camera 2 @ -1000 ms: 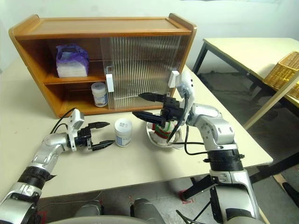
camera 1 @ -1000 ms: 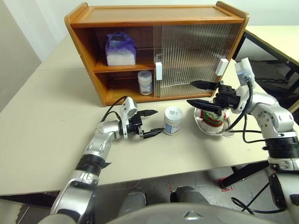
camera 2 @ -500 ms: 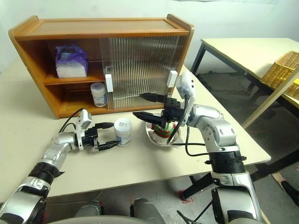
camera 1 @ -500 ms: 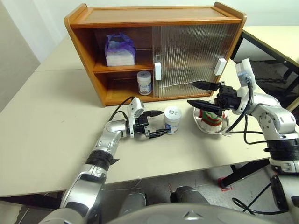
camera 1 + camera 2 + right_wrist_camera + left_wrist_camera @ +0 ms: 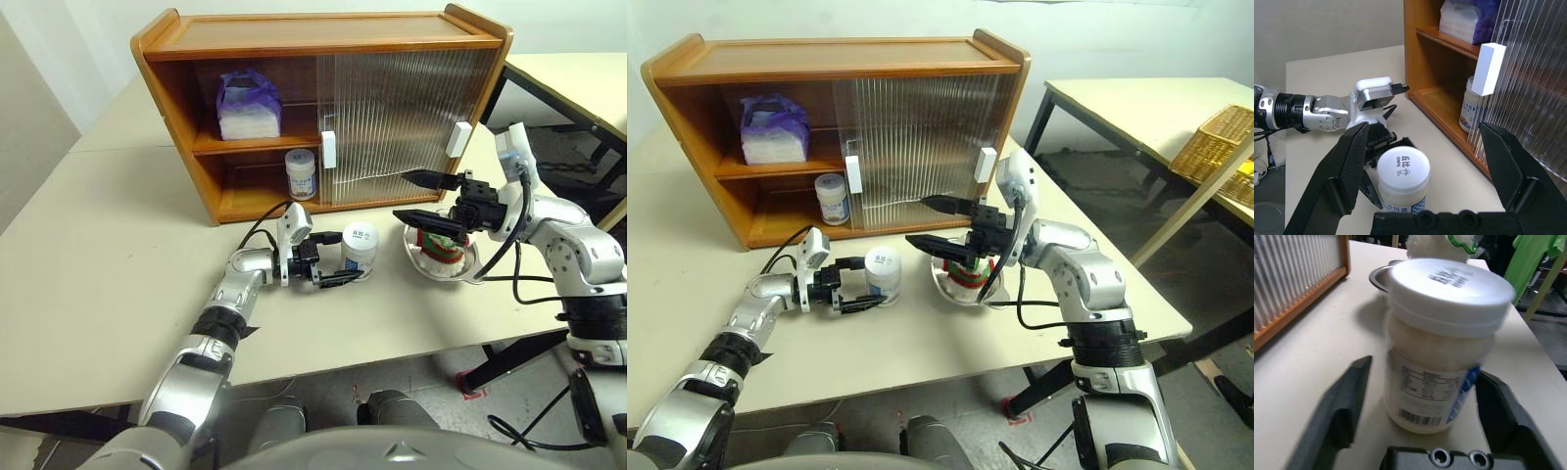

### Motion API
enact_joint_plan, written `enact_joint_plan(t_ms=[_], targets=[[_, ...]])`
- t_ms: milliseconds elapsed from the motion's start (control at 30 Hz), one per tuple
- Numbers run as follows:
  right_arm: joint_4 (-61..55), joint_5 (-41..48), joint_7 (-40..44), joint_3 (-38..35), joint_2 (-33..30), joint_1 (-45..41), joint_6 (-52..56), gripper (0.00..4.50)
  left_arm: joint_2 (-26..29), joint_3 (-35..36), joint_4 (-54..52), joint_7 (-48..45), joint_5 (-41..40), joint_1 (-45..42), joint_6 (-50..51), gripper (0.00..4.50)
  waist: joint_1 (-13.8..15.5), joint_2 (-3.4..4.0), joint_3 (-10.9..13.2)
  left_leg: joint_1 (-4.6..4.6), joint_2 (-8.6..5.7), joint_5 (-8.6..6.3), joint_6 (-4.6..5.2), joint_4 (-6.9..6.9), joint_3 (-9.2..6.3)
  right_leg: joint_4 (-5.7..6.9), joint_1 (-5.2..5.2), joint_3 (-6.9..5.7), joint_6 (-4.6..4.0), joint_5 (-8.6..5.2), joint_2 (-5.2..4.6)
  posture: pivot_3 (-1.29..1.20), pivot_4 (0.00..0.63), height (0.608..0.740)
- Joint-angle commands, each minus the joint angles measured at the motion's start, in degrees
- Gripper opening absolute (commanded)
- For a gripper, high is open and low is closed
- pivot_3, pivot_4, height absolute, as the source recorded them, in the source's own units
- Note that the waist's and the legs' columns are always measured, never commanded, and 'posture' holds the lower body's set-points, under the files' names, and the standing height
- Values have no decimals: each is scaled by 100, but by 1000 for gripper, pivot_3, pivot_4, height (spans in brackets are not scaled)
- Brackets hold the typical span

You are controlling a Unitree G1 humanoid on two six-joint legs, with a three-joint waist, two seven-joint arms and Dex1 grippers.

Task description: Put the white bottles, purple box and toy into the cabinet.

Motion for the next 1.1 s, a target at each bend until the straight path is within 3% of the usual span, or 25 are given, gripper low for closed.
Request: enact_joint_plan(t_ms=[33,400,733,1100], targets=[[-100,29,-31,-59,-60,25,66,4500,-16,9,127,24,65,-68,-71,3070,-5,0,0,1,-1,0,0,0,0,0,1,1,0,0,-2,-141,0,740],[-4,10,35,-45,-61,4,20,4500,9,504,-167,614,-206,108,50,3070,-26,1,0,-3,-2,2,3,0,1,0,-1,-1,5,-2,-2,-130,0,740],[212,-98,167,78,18,-86,-123,4500,361,1382,-1051,2189,-326,485,632,3070,-16,1,1,-3,-13,2,3,-1,16,-3,-2,-23,12,-6,0,-100,0,740],[418,-146,356,87,32,-69,-320,4500,475,1836,-705,3591,-163,101,697,3070,88,1,1,5,-16,4,0,3,18,-2,4,-12,7,2,-4,-87,0,740]])
